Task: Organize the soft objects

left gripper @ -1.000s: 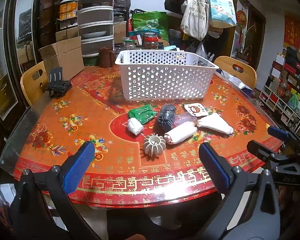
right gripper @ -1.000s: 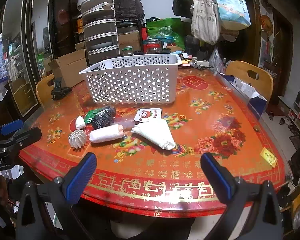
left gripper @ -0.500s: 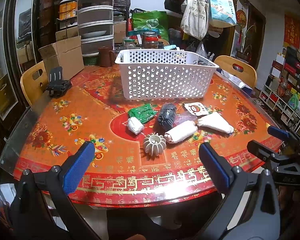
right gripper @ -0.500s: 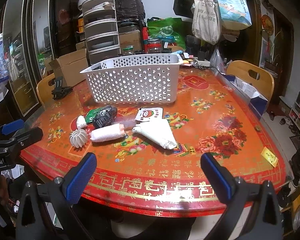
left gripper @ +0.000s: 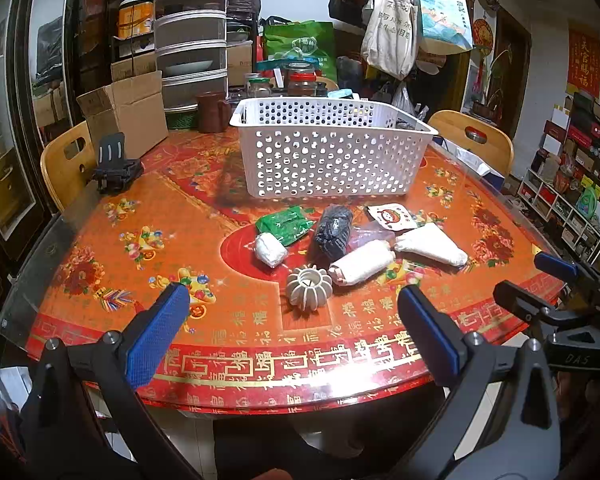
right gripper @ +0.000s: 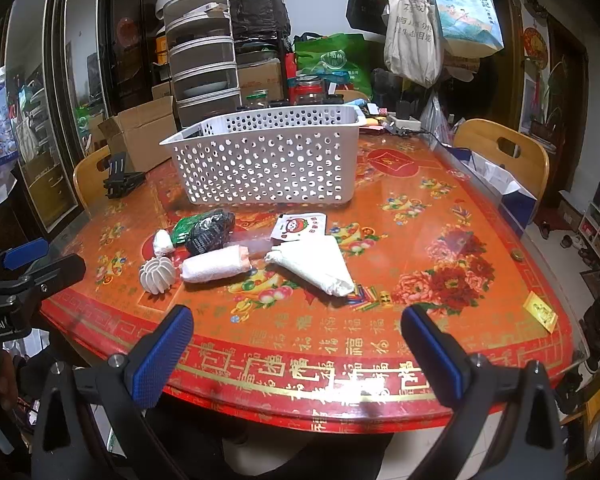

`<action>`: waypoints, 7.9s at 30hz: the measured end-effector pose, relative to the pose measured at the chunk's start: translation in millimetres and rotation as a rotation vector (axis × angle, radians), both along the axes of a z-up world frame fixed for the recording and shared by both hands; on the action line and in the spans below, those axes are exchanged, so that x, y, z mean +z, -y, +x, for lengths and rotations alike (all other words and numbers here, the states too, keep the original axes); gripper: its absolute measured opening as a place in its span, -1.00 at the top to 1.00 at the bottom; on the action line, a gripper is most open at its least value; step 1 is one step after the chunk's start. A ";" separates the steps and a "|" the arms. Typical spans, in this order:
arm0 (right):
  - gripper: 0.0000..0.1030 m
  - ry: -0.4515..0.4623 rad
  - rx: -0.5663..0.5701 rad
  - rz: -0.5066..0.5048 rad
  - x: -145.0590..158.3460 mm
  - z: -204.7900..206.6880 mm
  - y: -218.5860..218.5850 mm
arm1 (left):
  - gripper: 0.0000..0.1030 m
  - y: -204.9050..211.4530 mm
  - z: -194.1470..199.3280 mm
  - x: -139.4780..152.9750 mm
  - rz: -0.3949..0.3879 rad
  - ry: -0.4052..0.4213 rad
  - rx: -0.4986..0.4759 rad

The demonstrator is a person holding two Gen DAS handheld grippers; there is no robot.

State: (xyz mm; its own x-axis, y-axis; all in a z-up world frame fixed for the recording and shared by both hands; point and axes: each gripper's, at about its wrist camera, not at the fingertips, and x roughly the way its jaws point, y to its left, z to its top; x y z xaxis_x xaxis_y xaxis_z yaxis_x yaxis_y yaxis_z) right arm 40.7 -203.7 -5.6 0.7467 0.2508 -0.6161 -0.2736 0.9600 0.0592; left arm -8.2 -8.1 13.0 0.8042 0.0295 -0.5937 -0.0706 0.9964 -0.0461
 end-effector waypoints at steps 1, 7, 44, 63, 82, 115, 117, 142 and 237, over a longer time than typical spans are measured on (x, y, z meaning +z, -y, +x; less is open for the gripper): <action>-1.00 0.000 0.000 0.000 0.0 0.1 0.1 | -1.00 0.0 0.0 0.0 0.000 0.000 0.000; -1.00 -0.001 -0.001 0.000 0.0 -0.2 -0.3 | -1.00 0.2 0.1 0.1 0.000 0.000 -0.001; -1.00 0.010 -0.014 -0.002 -29.1 23.7 0.1 | -1.00 -24.1 25.5 -40.0 0.015 -0.009 0.064; -0.83 -0.075 -0.021 -0.055 -70.0 86.9 4.1 | -0.82 -21.7 84.5 -107.7 0.008 -0.128 -0.048; 0.74 -0.056 0.033 -0.035 -64.7 83.4 2.8 | 0.31 -16.7 79.6 -100.2 -0.012 -0.071 -0.141; 0.80 0.177 0.082 -0.047 47.2 99.0 -12.8 | 0.31 -37.3 110.1 25.9 0.021 0.100 -0.125; 0.80 0.180 0.081 -0.046 53.1 106.6 -15.2 | 0.31 -39.9 120.9 39.4 0.018 0.109 -0.127; 0.80 0.015 0.076 -0.055 77.8 249.7 -48.3 | 0.31 -27.7 315.3 82.4 0.042 -0.075 -0.110; -0.96 -0.028 -0.015 -0.095 0.0 136.3 -26.2 | -1.00 -62.4 126.5 -11.1 -0.014 -0.080 -0.051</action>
